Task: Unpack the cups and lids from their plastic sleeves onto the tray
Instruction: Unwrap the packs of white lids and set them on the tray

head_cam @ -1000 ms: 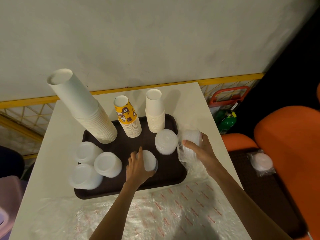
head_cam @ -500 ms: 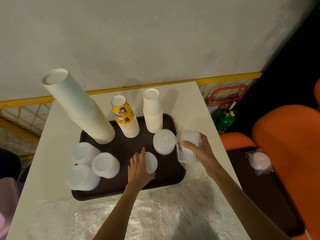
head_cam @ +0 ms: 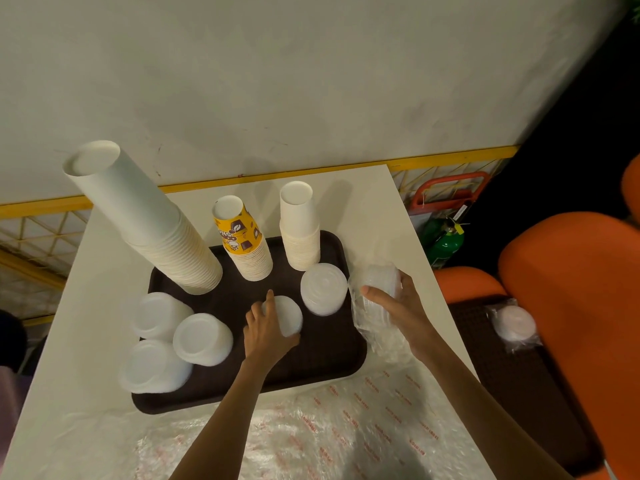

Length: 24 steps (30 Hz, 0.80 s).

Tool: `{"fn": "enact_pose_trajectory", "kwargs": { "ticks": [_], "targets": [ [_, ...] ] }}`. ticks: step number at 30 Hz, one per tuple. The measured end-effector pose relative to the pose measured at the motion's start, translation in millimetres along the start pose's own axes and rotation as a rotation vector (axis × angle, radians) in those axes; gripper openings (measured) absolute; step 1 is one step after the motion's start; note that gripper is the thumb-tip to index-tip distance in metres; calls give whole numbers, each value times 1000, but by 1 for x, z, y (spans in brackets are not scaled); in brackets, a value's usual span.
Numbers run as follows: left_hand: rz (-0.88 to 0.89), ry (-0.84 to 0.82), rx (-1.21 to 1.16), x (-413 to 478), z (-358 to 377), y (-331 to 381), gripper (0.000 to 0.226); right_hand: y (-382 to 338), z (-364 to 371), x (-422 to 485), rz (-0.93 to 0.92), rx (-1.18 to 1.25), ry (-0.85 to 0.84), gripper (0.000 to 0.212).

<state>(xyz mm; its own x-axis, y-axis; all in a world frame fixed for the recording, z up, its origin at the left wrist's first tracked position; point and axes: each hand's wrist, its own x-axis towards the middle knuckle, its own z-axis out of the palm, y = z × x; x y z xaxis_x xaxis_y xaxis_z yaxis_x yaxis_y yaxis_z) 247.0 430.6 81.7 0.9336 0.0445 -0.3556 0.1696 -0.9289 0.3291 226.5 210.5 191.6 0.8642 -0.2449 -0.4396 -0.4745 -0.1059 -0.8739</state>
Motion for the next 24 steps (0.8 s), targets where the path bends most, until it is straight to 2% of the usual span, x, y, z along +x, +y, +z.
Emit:
{"fn": "enact_pose_trajectory", "kwargs": {
  "ticks": [4, 20, 24],
  "targets": [
    [-12, -4, 3, 11, -4, 1, 111, 0, 0, 6, 2, 3, 30, 83],
    [119, -88, -23, -25, 4, 5, 110, 2, 1, 1, -18, 89, 29, 80],
    [147, -66, -4, -32, 5, 5, 108, 1, 2, 0, -6, 90, 47, 75]
  ]
}}
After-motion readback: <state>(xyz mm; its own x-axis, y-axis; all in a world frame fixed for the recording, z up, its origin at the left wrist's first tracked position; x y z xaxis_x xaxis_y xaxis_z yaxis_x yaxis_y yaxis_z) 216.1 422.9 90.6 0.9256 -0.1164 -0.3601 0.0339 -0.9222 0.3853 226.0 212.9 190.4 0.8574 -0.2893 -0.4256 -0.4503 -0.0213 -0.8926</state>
